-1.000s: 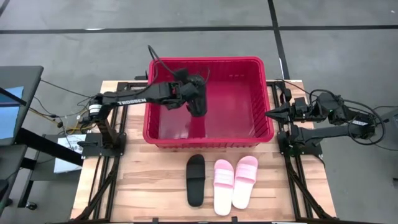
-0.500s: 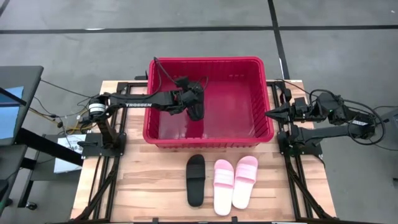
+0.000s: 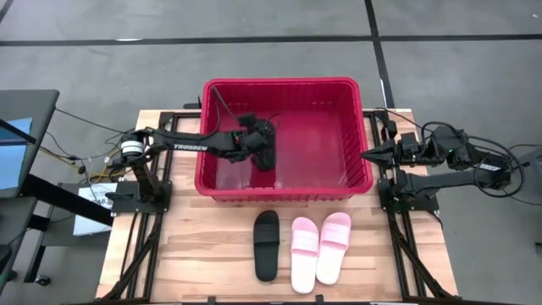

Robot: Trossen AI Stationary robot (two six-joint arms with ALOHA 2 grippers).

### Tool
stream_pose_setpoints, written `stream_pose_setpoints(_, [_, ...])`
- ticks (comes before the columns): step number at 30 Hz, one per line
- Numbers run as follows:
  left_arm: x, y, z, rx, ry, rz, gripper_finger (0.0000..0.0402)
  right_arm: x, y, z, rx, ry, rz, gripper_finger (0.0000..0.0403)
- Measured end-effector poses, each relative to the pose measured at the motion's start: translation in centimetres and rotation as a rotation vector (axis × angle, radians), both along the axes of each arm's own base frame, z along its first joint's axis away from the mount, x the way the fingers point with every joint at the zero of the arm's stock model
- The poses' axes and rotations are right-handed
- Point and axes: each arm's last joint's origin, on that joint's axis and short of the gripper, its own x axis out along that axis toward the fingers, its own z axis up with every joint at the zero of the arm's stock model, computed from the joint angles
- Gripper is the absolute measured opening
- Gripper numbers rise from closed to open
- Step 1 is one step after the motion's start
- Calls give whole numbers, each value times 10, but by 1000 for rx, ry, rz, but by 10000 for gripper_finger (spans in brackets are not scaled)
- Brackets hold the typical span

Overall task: Pick and place slides into bin
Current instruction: Put the left black slipper into the red bin

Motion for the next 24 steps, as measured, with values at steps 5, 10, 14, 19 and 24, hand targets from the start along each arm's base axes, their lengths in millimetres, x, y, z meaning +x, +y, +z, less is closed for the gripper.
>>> stream_pose_setpoints(5, [-1, 0, -4, -4, 4, -8, 0, 0, 0, 0, 0, 0, 0, 0])
stream_pose_setpoints(10, [2, 0, -10, 5, 32, -36, 0, 0, 0, 0, 0, 0, 0, 0])
stream_pose_setpoints(14, [7, 1, -25, -7, 70, -48, 0, 0, 0, 0, 0, 0, 0, 0])
stream_pose_setpoints(19, [12, 2, -36, -11, 89, -48, 0, 0, 0, 0, 0, 1, 0, 0])
stream_pose_setpoints(24, [13, 3, -42, -18, 108, -47, 0, 0, 0, 0, 0, 1, 1, 0])
